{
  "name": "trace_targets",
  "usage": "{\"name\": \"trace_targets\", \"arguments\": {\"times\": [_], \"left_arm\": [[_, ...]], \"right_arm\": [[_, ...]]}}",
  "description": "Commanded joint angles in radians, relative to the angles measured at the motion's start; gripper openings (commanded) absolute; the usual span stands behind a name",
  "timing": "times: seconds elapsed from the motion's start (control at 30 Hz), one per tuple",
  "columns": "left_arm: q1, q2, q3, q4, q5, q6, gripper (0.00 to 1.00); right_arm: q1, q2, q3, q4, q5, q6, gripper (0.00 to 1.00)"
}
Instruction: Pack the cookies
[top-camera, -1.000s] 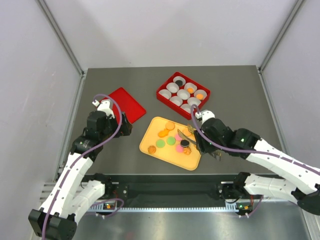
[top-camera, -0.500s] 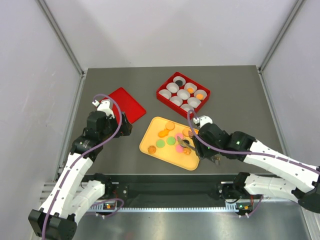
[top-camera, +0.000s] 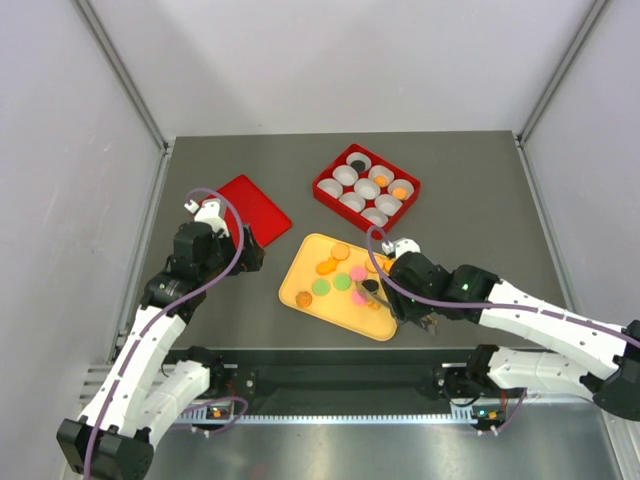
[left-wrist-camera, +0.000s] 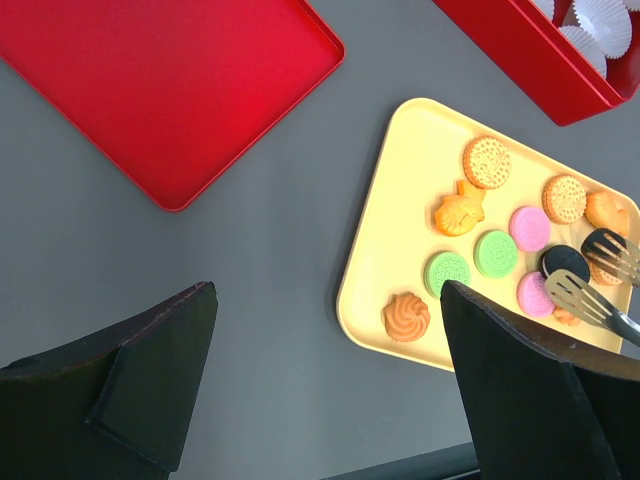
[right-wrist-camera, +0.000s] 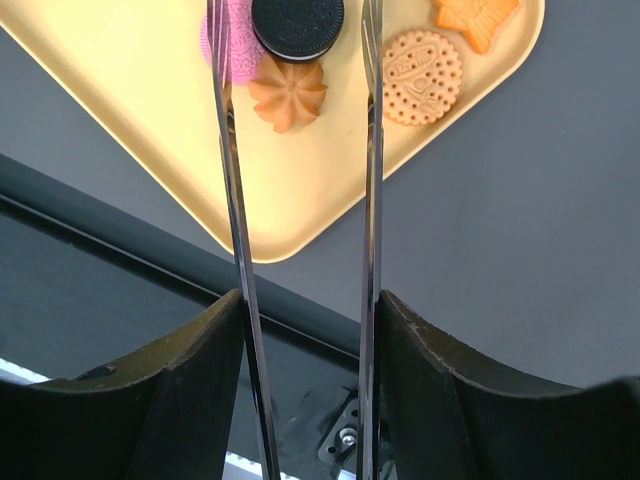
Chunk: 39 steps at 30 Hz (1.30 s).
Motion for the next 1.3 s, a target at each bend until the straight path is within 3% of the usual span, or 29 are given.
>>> {"name": "trace_targets", "arguments": {"times": [0.0, 0.67, 1.27], "left_arm": [[-0.002, -0.017, 0.003, 0.022, 0.009, 0.013, 0.99], [-0.002, -0.017, 0.001, 0.021, 0.002, 0.011, 0.98], [-0.002, -0.018, 0.001, 0.019, -0.006, 0.010, 0.98]], "right_arm": [[0.020, 0.006, 0.001, 0.054, 0.015, 0.015, 0.54], [0.020, 0.017, 0.010, 0.068, 0.034, 0.007, 0.44], [-0.004, 0.003, 0.167, -0.012, 0.100, -0.060, 0.37]]}}
